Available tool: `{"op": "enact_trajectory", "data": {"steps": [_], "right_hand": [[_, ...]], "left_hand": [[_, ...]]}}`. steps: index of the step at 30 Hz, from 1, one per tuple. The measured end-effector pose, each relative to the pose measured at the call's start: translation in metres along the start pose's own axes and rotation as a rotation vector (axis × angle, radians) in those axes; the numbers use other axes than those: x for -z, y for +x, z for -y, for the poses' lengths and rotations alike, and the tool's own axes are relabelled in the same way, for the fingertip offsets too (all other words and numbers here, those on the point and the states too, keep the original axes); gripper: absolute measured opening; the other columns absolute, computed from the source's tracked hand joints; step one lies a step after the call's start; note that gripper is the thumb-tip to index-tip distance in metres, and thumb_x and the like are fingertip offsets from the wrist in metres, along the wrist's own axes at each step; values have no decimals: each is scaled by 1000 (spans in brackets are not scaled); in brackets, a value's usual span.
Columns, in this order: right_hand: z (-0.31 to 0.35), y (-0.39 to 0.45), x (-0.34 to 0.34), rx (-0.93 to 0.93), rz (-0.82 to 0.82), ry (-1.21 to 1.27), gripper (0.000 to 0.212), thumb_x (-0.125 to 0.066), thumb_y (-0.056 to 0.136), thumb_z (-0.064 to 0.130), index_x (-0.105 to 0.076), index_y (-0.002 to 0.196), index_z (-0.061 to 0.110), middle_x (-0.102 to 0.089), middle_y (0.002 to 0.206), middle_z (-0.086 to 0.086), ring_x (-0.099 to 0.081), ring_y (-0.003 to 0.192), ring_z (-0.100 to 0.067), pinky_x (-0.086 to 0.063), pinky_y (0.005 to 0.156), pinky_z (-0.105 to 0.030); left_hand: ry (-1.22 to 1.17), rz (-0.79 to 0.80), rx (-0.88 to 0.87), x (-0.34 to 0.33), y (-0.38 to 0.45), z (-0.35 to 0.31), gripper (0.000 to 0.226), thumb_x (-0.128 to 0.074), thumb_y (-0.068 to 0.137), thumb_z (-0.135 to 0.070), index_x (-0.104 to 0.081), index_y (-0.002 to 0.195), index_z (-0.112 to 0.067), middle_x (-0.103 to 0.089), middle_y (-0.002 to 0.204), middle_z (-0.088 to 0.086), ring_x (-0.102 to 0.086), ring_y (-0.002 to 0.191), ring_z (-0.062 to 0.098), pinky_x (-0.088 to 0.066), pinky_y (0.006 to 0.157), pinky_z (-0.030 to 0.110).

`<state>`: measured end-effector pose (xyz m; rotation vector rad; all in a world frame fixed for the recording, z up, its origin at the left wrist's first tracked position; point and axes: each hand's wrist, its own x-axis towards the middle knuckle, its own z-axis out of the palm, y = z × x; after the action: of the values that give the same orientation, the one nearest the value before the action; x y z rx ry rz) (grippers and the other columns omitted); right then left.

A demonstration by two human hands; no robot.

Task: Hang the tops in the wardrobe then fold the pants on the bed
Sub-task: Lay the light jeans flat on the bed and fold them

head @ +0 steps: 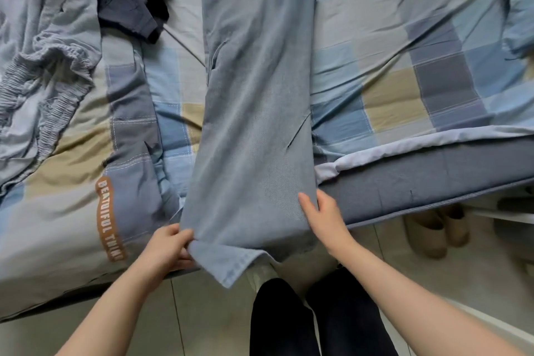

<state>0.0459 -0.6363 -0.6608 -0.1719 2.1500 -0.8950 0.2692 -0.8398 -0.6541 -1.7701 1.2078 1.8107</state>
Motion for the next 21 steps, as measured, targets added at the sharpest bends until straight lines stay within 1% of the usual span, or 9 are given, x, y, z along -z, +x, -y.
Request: {"op": "enact_trajectory", "data": {"steps": [3, 5, 7, 9, 11, 12, 17, 19, 21], "right_hand": [[-41, 1, 5, -175, 159, -386, 22, -60, 93, 27, -59, 78, 10, -60, 90, -11, -59, 96, -28, -38, 75, -30], [-53, 7, 8, -177, 125, -512, 20, -63, 90, 29, -62, 77, 14, -45, 96, -6, -48, 99, -26, -35, 86, -27], [-50, 11, 7, -154, 46, -402, 13, -69, 86, 28, -68, 85, 15, -39, 101, -1, -38, 97, -19, -32, 91, -24], [-39, 13, 6, -161, 80, -119, 13, -70, 85, 23, -64, 77, 15, -49, 83, 3, -42, 81, -12, -37, 72, -17], [-23, 14, 7, -201, 156, 75, 21, -67, 89, 21, -61, 71, 11, -54, 62, 9, -45, 62, -7, -36, 52, -13], [-13, 13, 10, -219, 185, 113, 22, -64, 91, 21, -61, 72, 10, -56, 61, 9, -47, 61, -6, -36, 50, -13], [11, -10, 46, -51, 211, 47, 28, -51, 98, 25, -63, 79, 7, -65, 70, -2, -56, 70, -2, -41, 60, -17], [13, -20, 68, 51, 130, 78, 21, -51, 99, 23, -68, 88, 17, -72, 82, 11, -61, 77, 9, -44, 64, -9], [11, -24, 84, 76, 172, 124, 18, -50, 99, 18, -67, 99, 24, -72, 92, 18, -62, 88, 11, -45, 73, -6]], "left_hand": [[351, -138, -104, -17, 12, 16, 8, -61, 86, -4, -60, 79, 1, -62, 72, 16, -57, 67, 23, -50, 61, 29], [565, -230, -165, -26, 14, 16, 12, -65, 81, -9, -64, 73, -1, -67, 72, 14, -59, 71, 27, -43, 62, 31], [537, -264, -193, -30, 16, 14, 19, -65, 77, -14, -59, 62, -4, -63, 71, 17, -56, 72, 30, -42, 62, 32], [477, -260, -252, -34, 21, 16, 27, -68, 76, -11, -54, 53, -6, -61, 80, 22, -57, 84, 38, -48, 75, 41], [421, -255, -270, -37, 26, 18, 18, -71, 79, -9, -66, 63, -2, -65, 96, 16, -59, 101, 38, -49, 92, 48], [414, -268, -250, -38, 28, 19, 14, -73, 79, -12, -70, 69, -4, -66, 99, 12, -60, 101, 35, -48, 94, 49], [107, -103, -136, -52, 16, 15, 8, -73, 84, -11, -74, 77, -9, -75, 79, 4, -67, 77, 19, -54, 68, 30], [95, -58, -193, -61, 5, 16, 9, -74, 83, -12, -74, 78, -5, -75, 76, 4, -64, 74, 15, -53, 68, 30], [52, -17, -207, -70, -7, 18, 18, -73, 84, -14, -72, 83, 3, -72, 78, 10, -61, 77, 16, -52, 74, 36]]}}
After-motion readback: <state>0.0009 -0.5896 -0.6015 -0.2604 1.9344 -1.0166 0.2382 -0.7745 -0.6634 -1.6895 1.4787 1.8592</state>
